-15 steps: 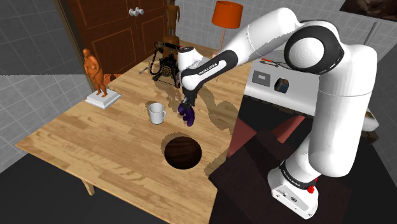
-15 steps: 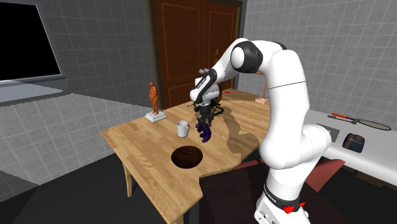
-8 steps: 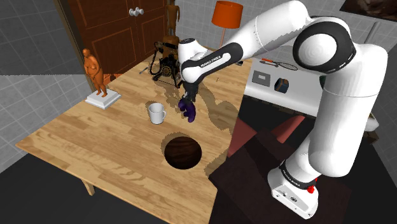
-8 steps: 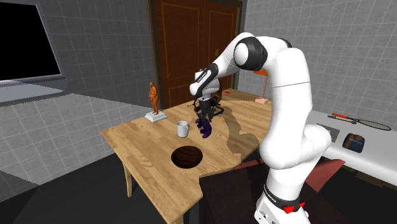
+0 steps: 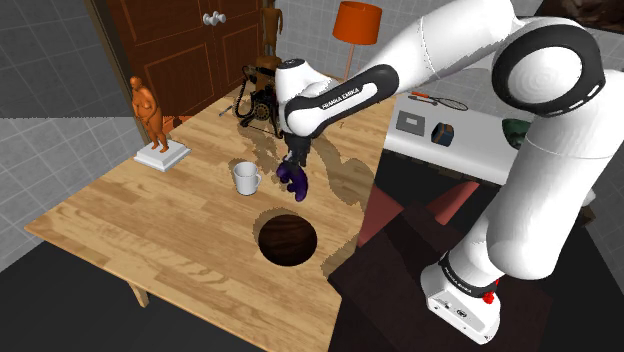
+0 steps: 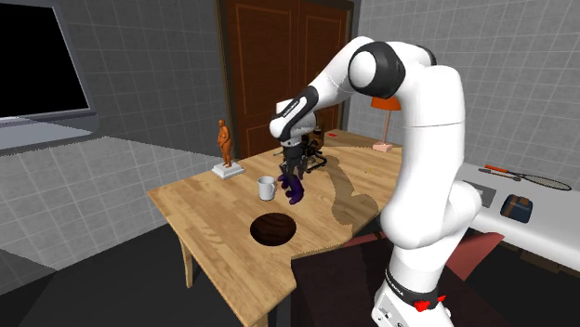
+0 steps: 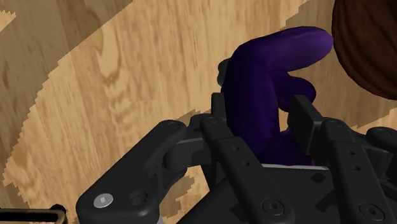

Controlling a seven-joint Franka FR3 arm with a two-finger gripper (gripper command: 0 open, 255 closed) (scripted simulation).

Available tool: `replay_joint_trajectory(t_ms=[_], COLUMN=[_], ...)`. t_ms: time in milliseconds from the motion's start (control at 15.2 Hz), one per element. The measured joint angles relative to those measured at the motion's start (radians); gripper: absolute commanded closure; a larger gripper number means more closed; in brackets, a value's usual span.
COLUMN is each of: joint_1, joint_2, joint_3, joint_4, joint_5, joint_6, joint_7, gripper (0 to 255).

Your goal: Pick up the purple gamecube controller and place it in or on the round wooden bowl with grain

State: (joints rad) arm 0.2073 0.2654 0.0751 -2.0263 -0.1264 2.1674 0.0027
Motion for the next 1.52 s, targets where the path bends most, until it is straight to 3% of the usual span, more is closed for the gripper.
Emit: replay_joint_trajectory(t_ms=[792,1518], joint_1=[0.147,0.157], joint_2=[-0.153,-0.063], joint_3=[0.117,0.115], joint_4=[-0.168,-0.207], joint_5=[0.039,0.009], joint_6=[-0.002,0.123], joint_7=[0.240,0.280], gripper=[255,255])
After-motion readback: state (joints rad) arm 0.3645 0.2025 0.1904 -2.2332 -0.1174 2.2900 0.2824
